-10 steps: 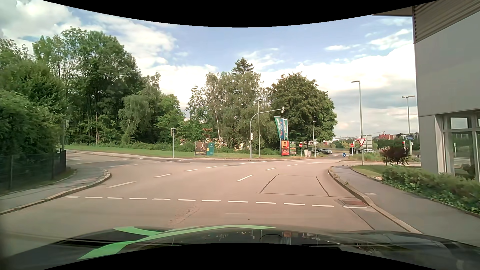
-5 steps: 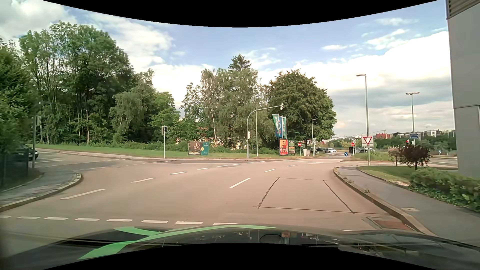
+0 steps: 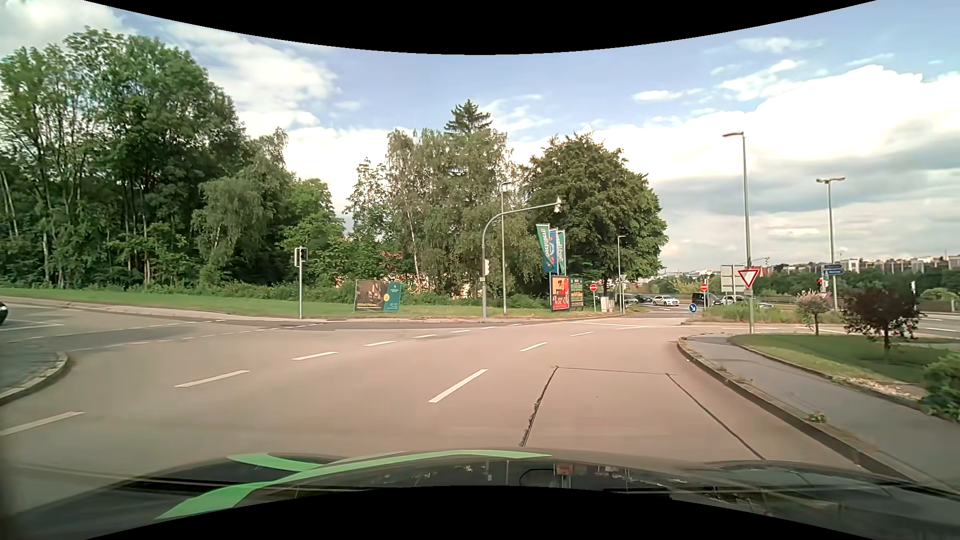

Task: Follow the waypoints while adhering to traffic rules and regulations

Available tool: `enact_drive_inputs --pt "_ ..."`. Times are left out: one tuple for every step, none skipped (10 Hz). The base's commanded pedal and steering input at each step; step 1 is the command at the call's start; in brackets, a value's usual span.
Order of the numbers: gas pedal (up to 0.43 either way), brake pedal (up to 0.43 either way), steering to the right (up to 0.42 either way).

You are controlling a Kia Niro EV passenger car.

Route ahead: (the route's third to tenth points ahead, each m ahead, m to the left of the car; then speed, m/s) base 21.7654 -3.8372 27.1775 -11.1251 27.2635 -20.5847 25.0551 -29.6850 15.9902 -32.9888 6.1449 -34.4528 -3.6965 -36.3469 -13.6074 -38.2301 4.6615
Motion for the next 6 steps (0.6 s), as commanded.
enact_drive_inputs --pt "0.177 0.0 0.055" --pt "0.169 0.0 0.056" --pt "0.157 0.0 0.055" --pt "0.157 0.0 0.055" --pt "0.157 0.0 0.054" --pt "0.15 0.0 0.054"
